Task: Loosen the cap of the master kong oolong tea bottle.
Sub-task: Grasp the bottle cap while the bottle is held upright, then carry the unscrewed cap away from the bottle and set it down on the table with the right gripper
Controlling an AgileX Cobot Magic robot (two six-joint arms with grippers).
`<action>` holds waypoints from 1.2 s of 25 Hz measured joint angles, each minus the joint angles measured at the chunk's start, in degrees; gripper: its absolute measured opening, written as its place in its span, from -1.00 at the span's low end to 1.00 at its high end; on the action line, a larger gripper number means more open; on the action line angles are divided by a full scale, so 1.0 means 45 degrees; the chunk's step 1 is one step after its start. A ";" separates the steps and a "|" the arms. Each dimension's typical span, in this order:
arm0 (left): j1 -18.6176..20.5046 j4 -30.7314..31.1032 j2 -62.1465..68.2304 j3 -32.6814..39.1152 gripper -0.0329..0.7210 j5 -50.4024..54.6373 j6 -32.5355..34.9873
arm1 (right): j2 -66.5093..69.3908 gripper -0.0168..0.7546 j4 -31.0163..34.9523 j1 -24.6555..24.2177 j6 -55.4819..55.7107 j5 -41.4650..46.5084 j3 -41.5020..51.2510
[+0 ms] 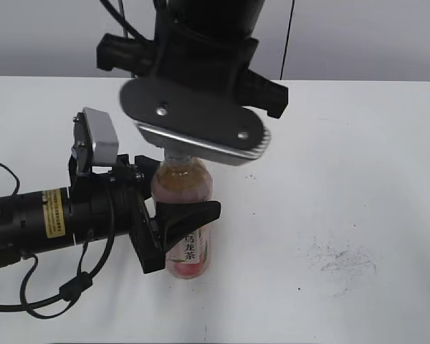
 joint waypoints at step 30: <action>-0.0050 0.0010 0.0056 0.0024 0.27 -0.0079 -0.0050 | -0.1113 -0.26 -0.3402 -0.0398 0.3166 -0.0010 0.0327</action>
